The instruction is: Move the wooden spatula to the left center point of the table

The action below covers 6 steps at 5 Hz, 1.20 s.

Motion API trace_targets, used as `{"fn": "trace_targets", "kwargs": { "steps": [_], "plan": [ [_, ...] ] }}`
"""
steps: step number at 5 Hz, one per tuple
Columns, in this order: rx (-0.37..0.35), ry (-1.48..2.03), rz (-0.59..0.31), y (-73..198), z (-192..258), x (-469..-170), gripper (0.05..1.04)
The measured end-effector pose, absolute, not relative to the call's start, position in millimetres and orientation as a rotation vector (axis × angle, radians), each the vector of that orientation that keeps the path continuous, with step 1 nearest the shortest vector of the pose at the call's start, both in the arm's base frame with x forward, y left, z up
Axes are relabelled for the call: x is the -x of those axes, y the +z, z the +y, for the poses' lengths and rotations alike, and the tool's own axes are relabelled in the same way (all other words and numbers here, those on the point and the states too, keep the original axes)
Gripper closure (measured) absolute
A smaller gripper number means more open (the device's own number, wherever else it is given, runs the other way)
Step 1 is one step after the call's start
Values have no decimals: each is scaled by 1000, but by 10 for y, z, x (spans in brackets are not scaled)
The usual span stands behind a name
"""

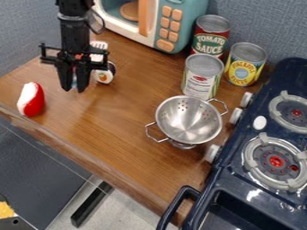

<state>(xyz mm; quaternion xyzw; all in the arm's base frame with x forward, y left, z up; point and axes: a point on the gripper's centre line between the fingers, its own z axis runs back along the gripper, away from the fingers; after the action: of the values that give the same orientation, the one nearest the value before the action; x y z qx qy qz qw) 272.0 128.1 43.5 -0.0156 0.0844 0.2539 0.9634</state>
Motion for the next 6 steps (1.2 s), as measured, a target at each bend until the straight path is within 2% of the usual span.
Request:
{"fn": "trace_targets", "kwargs": {
  "steps": [6],
  "plan": [
    [31, 744, 178, 530, 1611, -2610, 817]
  ]
}}
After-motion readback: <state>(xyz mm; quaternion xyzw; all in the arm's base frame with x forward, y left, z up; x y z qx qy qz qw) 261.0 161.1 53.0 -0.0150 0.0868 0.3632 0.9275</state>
